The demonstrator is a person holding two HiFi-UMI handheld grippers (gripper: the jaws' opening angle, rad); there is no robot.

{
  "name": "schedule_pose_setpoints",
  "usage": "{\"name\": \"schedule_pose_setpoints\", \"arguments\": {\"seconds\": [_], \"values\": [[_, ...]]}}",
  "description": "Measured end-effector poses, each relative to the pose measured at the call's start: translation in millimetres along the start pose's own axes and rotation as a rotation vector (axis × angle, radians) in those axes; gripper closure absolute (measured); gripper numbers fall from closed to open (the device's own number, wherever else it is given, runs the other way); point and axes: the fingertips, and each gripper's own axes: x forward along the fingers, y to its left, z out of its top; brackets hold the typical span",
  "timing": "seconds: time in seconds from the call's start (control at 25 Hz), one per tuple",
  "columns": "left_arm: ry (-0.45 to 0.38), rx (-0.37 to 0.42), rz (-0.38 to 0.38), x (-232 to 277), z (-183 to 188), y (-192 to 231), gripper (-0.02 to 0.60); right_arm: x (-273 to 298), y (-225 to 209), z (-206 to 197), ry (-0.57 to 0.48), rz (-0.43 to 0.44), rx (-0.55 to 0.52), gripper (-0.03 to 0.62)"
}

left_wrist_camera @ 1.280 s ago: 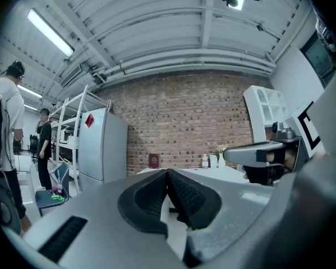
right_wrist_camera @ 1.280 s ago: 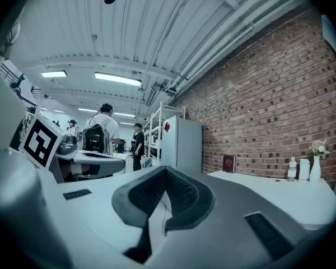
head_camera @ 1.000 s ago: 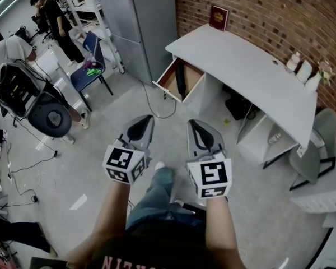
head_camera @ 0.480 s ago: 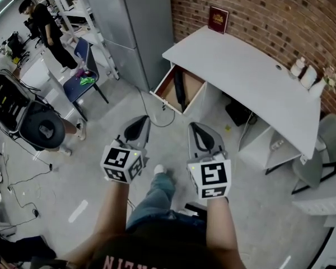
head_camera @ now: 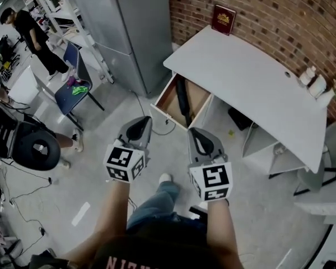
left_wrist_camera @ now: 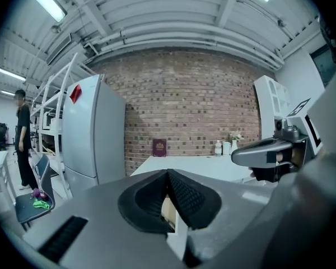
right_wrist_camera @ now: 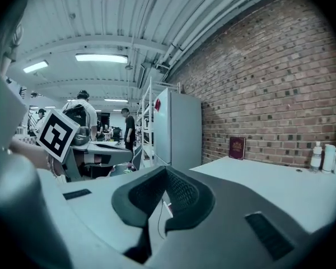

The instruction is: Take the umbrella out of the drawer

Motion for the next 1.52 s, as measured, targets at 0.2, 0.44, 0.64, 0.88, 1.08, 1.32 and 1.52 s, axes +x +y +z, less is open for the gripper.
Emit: {"name": "schedule_pose_setpoints", "arguments": {"seconds": [0.2, 0.44, 0.64, 0.88, 1.08, 1.32, 1.52], "values": [[0.021, -0.026, -0.043, 50.9, -3.8, 50.7, 0.583, 66.3, -12.1, -5.3, 0.056, -0.032, 0.035, 0.602], [0.056, -0.032, -0.077, 100.4, -15.0, 98.6, 0.583, 129.3, -38.2, -13.8, 0.109, -0.096, 0.059, 0.600], [0.076, -0.054, -0.076, 123.5, -29.0, 126.3, 0.583, 164.7, -53.5, -28.5, 0.160, -0.085, 0.093, 0.512], [0.125, -0.133, -0.068, 145.9, -57.0, 143.5, 0.583, 198.0, -69.7, -50.5, 0.212, -0.064, 0.128, 0.489], [0.175, -0.198, -0.032, 162.2, -88.1, 155.0, 0.584, 223.7, -73.0, -77.5, 0.274, -0.034, 0.160, 0.496], [0.201, -0.212, -0.008, 198.3, -113.5, 163.5, 0.583, 260.6, -93.2, -132.8, 0.364, -0.046, 0.187, 0.493], [0.217, -0.203, -0.014, 228.0, -136.1, 168.4, 0.583, 287.3, -111.5, -172.9, 0.408, -0.075, 0.187, 0.493]]}}
